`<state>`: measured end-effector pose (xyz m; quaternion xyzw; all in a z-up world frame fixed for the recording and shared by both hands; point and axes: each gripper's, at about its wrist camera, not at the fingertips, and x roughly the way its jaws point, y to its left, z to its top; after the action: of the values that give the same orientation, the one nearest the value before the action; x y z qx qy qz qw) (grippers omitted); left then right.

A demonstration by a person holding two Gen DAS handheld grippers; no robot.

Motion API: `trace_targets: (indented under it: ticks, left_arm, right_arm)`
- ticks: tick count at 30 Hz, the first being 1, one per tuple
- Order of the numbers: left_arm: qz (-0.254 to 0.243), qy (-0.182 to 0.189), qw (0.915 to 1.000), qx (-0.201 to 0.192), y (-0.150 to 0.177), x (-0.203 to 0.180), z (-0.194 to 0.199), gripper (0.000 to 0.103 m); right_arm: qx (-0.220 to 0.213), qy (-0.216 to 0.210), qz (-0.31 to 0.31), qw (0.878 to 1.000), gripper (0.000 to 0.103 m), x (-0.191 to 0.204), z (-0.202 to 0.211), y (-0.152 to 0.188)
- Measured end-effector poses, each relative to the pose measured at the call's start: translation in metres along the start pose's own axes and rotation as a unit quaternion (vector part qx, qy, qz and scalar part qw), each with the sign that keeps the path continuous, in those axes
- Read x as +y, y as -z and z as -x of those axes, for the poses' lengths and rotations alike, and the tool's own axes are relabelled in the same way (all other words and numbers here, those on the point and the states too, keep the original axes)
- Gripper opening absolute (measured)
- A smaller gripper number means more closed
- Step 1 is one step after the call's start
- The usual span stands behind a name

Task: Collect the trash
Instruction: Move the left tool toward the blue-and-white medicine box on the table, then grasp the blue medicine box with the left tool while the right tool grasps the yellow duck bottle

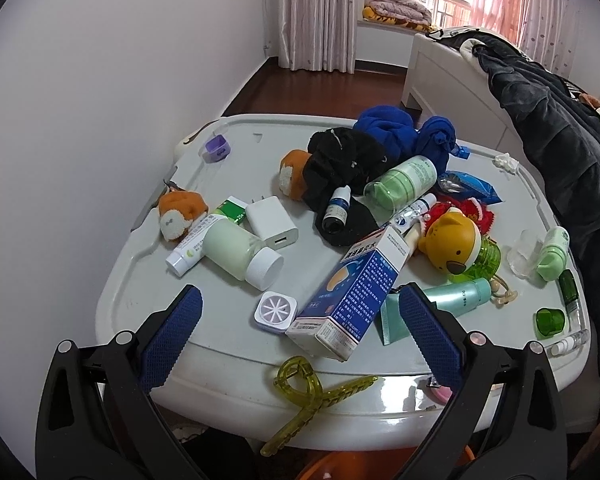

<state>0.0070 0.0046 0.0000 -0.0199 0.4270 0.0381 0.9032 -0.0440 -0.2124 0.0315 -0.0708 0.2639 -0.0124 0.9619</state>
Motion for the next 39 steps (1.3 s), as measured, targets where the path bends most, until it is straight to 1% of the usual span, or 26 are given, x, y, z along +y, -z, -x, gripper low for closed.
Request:
trace_targets:
  ticks: [10, 13, 15, 17, 18, 19, 20, 21, 22, 23, 24, 27, 28, 29, 30, 32, 34, 35, 37, 38, 39]
  left_arm:
    - [-0.003, 0.000, 1.0000, -0.001, -0.001, 0.001, 0.000, 0.096]
    - [-0.002, 0.002, 1.0000, -0.002, -0.001, 0.000, 0.000, 0.096]
    - [-0.003, 0.013, 0.9999, 0.001, -0.001, 0.001, 0.000, 0.096]
    - [-0.007, 0.045, 0.9990, -0.002, -0.005, 0.010, 0.001, 0.096]
    - [-0.005, 0.064, 0.9979, -0.011, -0.007, 0.017, 0.002, 0.096]
    - [0.001, 0.086, 0.9959, -0.030, -0.008, 0.030, 0.005, 0.096]
    - [0.005, 0.095, 0.9945, -0.044, -0.008, 0.041, 0.007, 0.096]
    - [0.005, 0.099, 0.9936, -0.053, -0.006, 0.050, 0.007, 0.096]
    - [-0.002, 0.093, 0.9941, -0.055, -0.003, 0.058, 0.005, 0.096]
    - [-0.012, 0.089, 0.9948, -0.050, 0.000, 0.062, 0.003, 0.096]
    - [-0.029, 0.087, 0.9952, -0.035, 0.006, 0.064, -0.003, 0.096]
    - [-0.056, 0.084, 0.9949, -0.002, 0.017, 0.061, -0.015, 0.096]
    - [-0.062, 0.086, 0.9944, 0.010, 0.019, 0.056, -0.019, 0.096]
    - [-0.064, 0.091, 0.9937, 0.014, 0.018, 0.051, -0.021, 0.095]
    - [-0.071, 0.100, 0.9924, 0.013, 0.016, 0.041, -0.021, 0.095]
    - [-0.086, 0.104, 0.9908, 0.004, 0.014, 0.027, -0.018, 0.095]
    - [-0.113, 0.096, 0.9889, 0.003, 0.011, 0.009, -0.022, 0.095]
    - [-0.126, 0.087, 0.9882, 0.006, 0.009, -0.002, -0.029, 0.095]
    - [-0.142, 0.083, 0.9863, 0.014, 0.008, -0.013, -0.039, 0.093]
    - [-0.148, 0.080, 0.9855, 0.021, 0.008, -0.019, -0.047, 0.086]
    - [-0.154, 0.081, 0.9843, 0.030, 0.007, -0.023, -0.054, 0.075]
  right_arm:
    - [0.017, -0.021, -0.048, 0.998, 0.099, -0.019, -0.006, 0.001]
    - [0.019, -0.022, -0.059, 0.998, 0.099, -0.023, -0.007, 0.001]
    - [0.016, -0.013, -0.059, 0.998, 0.099, -0.026, -0.006, 0.000]
    - [0.003, 0.012, -0.053, 0.999, 0.099, -0.031, -0.001, -0.003]
    - [-0.006, 0.023, -0.052, 0.998, 0.099, -0.034, 0.002, -0.004]
    - [-0.017, 0.033, -0.052, 0.998, 0.099, -0.039, 0.007, -0.005]
    - [-0.023, 0.038, -0.052, 0.998, 0.099, -0.043, 0.010, -0.006]
    - [-0.028, 0.043, -0.052, 0.997, 0.099, -0.047, 0.013, -0.007]
    - [-0.031, 0.046, -0.052, 0.997, 0.099, -0.049, 0.014, -0.008]
    - [-0.032, 0.047, -0.054, 0.997, 0.099, -0.052, 0.015, -0.008]
    - [-0.031, 0.046, -0.057, 0.997, 0.099, -0.054, 0.015, -0.008]
    - [-0.023, 0.028, -0.071, 0.997, 0.099, -0.059, 0.012, -0.011]
    - [-0.021, 0.025, -0.074, 0.997, 0.099, -0.059, 0.012, -0.011]
    - [-0.020, 0.020, -0.077, 0.997, 0.099, -0.058, 0.012, -0.011]
    - [-0.021, 0.017, -0.077, 0.997, 0.099, -0.058, 0.013, -0.011]
    - [-0.022, 0.019, -0.072, 0.997, 0.099, -0.055, 0.013, -0.011]
    - [-0.024, 0.021, -0.066, 0.997, 0.099, -0.053, 0.014, -0.011]
    - [-0.023, 0.021, -0.064, 0.997, 0.099, -0.052, 0.014, -0.011]
    - [-0.021, 0.021, -0.063, 0.998, 0.099, -0.052, 0.013, -0.011]
    - [-0.022, 0.020, -0.065, 0.997, 0.099, -0.053, 0.013, -0.012]
    - [-0.023, 0.021, -0.067, 0.997, 0.099, -0.054, 0.014, -0.011]
